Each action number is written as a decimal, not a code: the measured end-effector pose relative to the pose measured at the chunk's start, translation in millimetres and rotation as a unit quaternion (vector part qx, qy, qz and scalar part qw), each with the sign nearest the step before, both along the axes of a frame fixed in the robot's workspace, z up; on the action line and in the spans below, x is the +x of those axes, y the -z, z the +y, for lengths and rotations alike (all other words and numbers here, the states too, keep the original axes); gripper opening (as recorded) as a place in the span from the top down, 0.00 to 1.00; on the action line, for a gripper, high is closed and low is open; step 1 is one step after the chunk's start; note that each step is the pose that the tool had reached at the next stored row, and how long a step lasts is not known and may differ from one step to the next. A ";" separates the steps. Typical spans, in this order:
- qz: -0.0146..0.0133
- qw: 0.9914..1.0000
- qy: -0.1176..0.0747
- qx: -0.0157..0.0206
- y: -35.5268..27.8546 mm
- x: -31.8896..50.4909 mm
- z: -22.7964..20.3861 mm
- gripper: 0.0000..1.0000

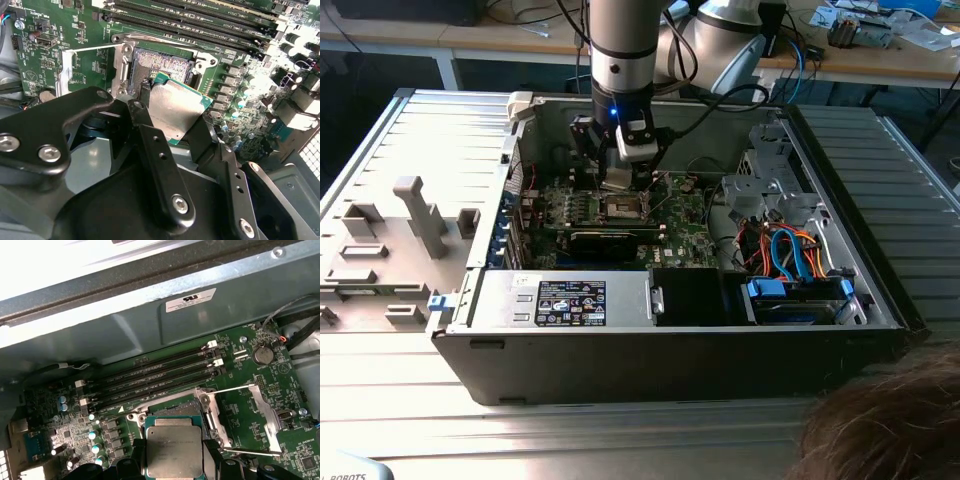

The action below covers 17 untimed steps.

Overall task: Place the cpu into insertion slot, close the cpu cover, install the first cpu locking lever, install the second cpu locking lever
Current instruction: 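Place the cpu into insertion slot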

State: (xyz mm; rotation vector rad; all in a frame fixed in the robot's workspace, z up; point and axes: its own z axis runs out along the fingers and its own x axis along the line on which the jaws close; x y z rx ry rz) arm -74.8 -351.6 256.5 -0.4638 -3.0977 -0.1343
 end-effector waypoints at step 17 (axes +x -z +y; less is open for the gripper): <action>0.000 1.000 0.029 0.000 1.1 0.0 0.0 0.46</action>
